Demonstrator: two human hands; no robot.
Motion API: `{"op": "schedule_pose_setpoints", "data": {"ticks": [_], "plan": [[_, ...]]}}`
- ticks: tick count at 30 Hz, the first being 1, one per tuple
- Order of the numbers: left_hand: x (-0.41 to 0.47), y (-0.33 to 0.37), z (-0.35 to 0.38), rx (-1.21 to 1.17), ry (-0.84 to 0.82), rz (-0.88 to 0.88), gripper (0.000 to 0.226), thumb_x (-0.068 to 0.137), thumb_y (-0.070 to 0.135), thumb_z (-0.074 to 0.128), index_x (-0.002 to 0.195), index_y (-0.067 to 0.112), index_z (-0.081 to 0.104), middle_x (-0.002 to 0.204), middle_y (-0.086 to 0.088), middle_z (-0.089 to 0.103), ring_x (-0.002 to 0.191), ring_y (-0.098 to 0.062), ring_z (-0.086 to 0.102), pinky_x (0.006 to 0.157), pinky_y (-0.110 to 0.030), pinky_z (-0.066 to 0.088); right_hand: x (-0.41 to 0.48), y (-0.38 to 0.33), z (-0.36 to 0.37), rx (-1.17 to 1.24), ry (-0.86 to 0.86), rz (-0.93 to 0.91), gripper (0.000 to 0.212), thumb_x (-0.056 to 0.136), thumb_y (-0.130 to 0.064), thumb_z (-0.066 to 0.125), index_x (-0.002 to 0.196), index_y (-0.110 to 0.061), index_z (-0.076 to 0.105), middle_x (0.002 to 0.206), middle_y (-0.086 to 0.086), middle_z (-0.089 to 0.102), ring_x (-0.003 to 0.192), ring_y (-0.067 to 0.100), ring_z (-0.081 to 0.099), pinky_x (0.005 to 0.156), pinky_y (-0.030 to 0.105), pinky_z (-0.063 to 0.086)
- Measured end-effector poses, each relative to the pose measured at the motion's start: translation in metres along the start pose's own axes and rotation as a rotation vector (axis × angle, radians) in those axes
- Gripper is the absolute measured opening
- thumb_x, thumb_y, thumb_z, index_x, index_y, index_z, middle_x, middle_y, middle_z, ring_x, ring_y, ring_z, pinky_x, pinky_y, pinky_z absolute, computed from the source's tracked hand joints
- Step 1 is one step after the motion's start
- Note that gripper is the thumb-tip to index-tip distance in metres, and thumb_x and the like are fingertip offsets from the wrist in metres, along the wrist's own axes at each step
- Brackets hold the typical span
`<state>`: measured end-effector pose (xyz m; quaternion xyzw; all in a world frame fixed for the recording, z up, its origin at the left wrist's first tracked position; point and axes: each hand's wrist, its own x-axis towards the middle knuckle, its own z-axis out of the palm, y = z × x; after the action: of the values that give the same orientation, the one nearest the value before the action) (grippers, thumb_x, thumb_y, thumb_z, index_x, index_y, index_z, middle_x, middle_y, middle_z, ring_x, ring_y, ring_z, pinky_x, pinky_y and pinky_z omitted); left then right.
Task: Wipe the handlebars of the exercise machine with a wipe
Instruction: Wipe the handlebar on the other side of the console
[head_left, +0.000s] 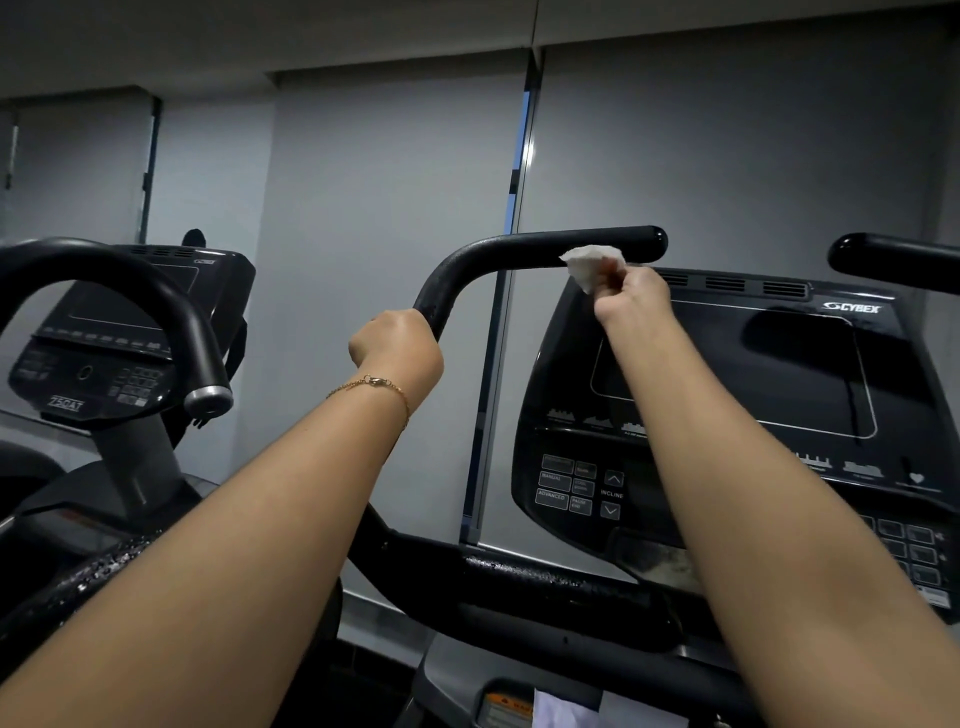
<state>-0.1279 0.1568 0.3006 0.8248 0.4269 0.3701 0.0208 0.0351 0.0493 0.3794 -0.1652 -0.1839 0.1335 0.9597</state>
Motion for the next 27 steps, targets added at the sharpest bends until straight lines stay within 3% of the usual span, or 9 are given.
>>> {"op": "schedule_pose_setpoints", "data": {"ticks": [3,7,11,13,15,18,20,23,27], "plan": [[0.001,-0.002,0.001,-0.003,-0.009,-0.008,0.026,0.089,-0.001,0.045,0.112,0.005,0.054,0.084,-0.007,0.046,0.061,-0.019,0.04,0.044,-0.024,0.021,-0.008,0.011,0.0,-0.052,-0.054,0.038,0.032,0.092,0.012,0.025,0.07,-0.005,0.042,0.066,0.008,0.041,0.022,0.013,0.043,0.03,0.015,0.037],[-0.002,-0.003,0.001,-0.009,0.001,0.008,0.026,0.089,-0.001,0.045,0.113,0.005,0.054,0.095,-0.009,0.054,0.068,-0.02,0.044,0.044,-0.024,0.021,-0.01,-0.012,-0.009,0.081,-0.051,0.023,0.033,0.093,0.013,0.03,0.068,-0.005,0.042,0.066,0.008,0.041,0.022,0.012,0.044,0.029,0.016,0.038],[-0.001,-0.001,0.0,-0.004,0.0,0.014,0.028,0.089,-0.002,0.044,0.115,0.004,0.053,0.114,-0.012,0.058,0.083,-0.024,0.05,0.044,-0.023,0.021,-0.007,-0.005,0.003,0.079,-0.001,0.013,0.033,0.087,0.018,0.026,0.068,-0.004,0.042,0.061,0.008,0.041,0.029,0.014,0.042,0.03,0.016,0.038],[-0.001,-0.001,0.001,0.001,-0.009,0.007,0.027,0.089,-0.001,0.045,0.114,0.004,0.053,0.113,-0.012,0.058,0.083,-0.025,0.049,0.044,-0.024,0.022,-0.011,0.011,0.005,-0.039,-0.026,0.024,0.032,0.088,0.016,0.026,0.07,-0.004,0.043,0.06,0.007,0.042,0.029,0.014,0.043,0.03,0.015,0.037],[-0.001,-0.002,0.001,0.008,-0.011,0.0,0.027,0.089,0.0,0.046,0.114,0.005,0.053,0.113,-0.011,0.058,0.082,-0.025,0.048,0.044,-0.024,0.022,-0.016,0.014,0.001,-0.132,-0.011,-0.009,0.031,0.089,0.015,0.03,0.069,-0.005,0.043,0.065,0.008,0.043,0.044,0.015,0.046,0.032,0.014,0.039],[-0.002,-0.003,0.002,0.02,-0.004,0.009,0.027,0.089,-0.001,0.047,0.115,0.004,0.053,0.113,-0.011,0.058,0.079,-0.022,0.044,0.044,-0.024,0.022,-0.009,-0.002,-0.004,-0.046,0.046,-0.11,0.032,0.089,0.014,0.034,0.066,-0.005,0.043,0.068,0.008,0.045,0.053,0.015,0.046,0.032,0.013,0.038],[-0.002,-0.002,0.002,0.024,0.004,0.017,0.028,0.089,-0.002,0.046,0.115,0.004,0.053,0.114,-0.012,0.059,0.081,-0.023,0.046,0.044,-0.023,0.022,-0.001,-0.006,-0.002,-0.032,0.064,-0.141,0.033,0.09,0.014,0.032,0.066,-0.006,0.043,0.065,0.007,0.046,0.046,0.015,0.047,0.032,0.014,0.038],[-0.001,-0.001,0.002,0.025,0.017,0.015,0.028,0.089,-0.001,0.045,0.115,0.005,0.053,0.114,-0.011,0.058,0.082,-0.024,0.048,0.044,-0.023,0.022,-0.008,0.012,0.003,-0.032,-0.019,-0.029,0.034,0.089,0.016,0.029,0.066,-0.004,0.043,0.054,0.007,0.049,0.028,0.012,0.047,0.03,0.015,0.037],[-0.003,-0.002,0.004,0.039,0.021,0.008,0.027,0.09,0.001,0.046,0.116,0.005,0.053,0.108,-0.011,0.057,0.076,-0.021,0.052,0.044,-0.023,0.021,-0.014,0.028,-0.004,0.038,-0.114,0.071,0.035,0.089,0.017,0.03,0.067,-0.007,0.042,0.063,0.006,0.041,0.025,0.011,0.044,0.03,0.015,0.037]]}}
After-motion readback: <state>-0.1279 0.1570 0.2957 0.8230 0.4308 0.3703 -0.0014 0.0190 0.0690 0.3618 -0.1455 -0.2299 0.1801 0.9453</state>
